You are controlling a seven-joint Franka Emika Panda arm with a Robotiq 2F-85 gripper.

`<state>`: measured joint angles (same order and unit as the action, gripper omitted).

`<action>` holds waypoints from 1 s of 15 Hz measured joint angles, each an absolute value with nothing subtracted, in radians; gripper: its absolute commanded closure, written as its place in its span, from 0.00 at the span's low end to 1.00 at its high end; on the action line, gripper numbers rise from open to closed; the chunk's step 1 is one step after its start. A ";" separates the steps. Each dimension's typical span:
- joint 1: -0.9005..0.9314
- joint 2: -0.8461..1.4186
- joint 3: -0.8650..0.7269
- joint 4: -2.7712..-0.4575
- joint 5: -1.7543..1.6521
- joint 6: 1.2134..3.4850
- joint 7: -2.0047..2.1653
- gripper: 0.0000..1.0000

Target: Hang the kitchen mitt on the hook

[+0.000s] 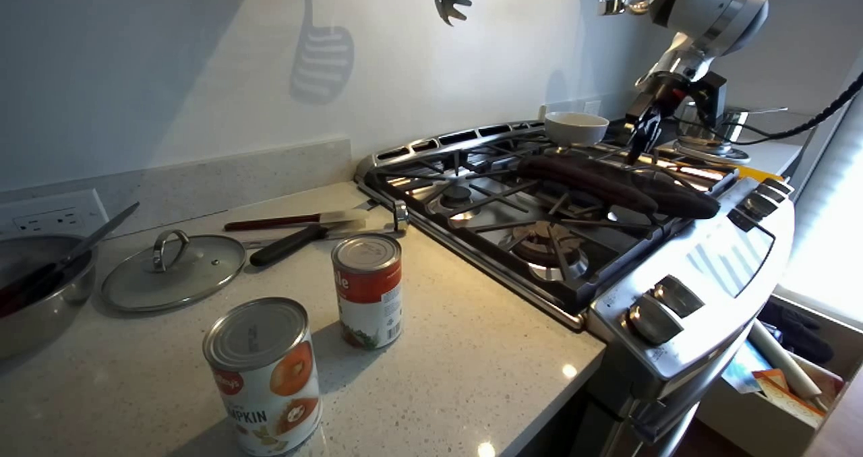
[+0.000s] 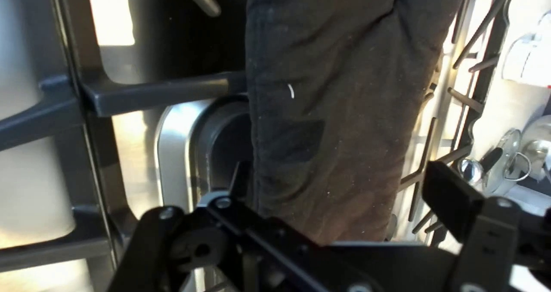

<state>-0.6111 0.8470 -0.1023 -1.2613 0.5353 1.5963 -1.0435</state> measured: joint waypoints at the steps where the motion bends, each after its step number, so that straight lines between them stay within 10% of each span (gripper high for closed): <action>1: -0.617 0.864 -0.094 -1.243 0.534 1.575 -1.043 0.00; 3: -0.628 0.898 -0.082 -1.204 0.526 1.540 -1.043 0.00; 10: -0.647 1.008 -0.058 -1.078 0.493 1.497 -1.039 0.61; 11: -0.652 1.021 -0.052 -1.061 0.492 1.491 -1.039 0.22; 15: -0.664 1.063 -0.035 -1.006 0.489 1.479 -1.039 0.15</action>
